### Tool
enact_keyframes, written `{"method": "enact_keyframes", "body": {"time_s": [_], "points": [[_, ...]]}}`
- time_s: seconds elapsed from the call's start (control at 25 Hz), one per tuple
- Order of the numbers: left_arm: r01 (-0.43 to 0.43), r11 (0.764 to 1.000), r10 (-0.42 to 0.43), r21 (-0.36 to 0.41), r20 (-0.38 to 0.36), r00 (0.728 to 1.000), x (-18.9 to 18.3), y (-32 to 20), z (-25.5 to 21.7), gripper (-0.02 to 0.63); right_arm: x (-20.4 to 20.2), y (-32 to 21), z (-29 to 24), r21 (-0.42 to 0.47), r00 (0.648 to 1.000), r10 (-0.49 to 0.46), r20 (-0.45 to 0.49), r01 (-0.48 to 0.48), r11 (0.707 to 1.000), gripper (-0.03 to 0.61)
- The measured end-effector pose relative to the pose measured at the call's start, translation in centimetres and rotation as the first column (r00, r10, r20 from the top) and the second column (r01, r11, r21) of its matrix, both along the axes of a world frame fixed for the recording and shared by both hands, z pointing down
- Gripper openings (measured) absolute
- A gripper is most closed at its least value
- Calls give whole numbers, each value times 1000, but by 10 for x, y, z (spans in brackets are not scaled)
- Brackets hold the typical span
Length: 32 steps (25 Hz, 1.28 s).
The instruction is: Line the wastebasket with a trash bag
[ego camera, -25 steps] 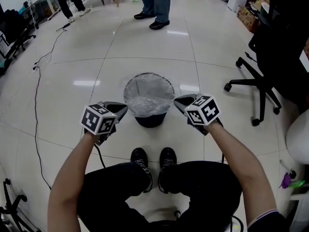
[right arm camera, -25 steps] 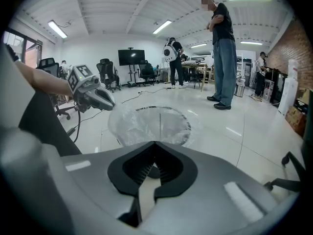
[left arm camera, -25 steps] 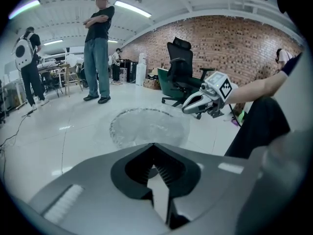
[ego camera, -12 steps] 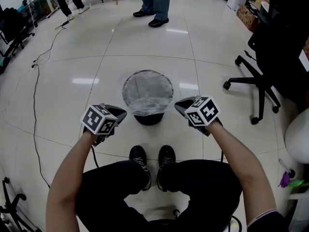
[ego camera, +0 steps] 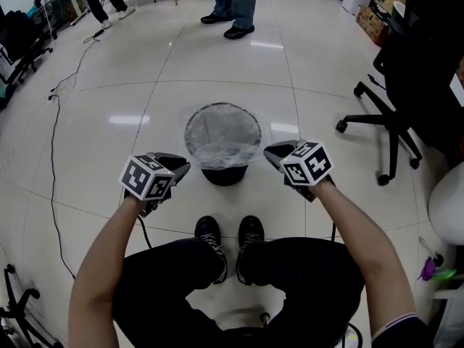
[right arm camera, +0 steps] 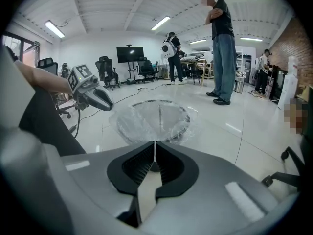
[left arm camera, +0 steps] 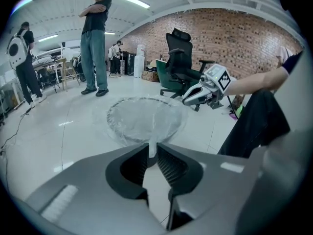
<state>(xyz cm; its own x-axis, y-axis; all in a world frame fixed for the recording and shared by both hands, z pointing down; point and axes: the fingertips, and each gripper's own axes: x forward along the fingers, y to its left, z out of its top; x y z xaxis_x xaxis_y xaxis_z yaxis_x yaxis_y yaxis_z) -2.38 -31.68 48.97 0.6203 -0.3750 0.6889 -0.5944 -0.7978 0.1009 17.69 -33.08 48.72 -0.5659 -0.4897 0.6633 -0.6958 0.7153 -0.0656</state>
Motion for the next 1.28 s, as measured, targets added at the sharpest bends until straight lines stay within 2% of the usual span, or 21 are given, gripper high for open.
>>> {"method": "enact_keyframes", "body": {"time_s": [0.2,0.36,0.6,0.72,0.88,1.04,1.28], "points": [[12,1000,-12,6,-2,1000,-1,6,-3,126,5,4,-8,25,999,28,18,-29,999,87],[16,1000,-16,-5,2,1000,-4,15,1,130,7,13,-12,33,999,40,28,-41,999,95],[15,999,-16,-36,-14,1000,-1,27,9,129,-3,26,-2,-11,1000,0,13,0,1000,97],[0,998,0,-65,-11,1000,8,34,21,126,-9,25,7,-34,1000,-7,-2,7,999,126],[-4,999,3,-46,-17,1000,19,31,29,126,-17,20,13,-31,1000,-15,-20,14,999,127],[49,999,-50,-14,-58,997,21,16,27,126,-21,19,16,-28,1000,-23,-18,22,999,123],[115,993,-116,-18,-96,989,20,1,28,126,-19,15,16,-24,1000,-2,4,2,1000,91]]}}
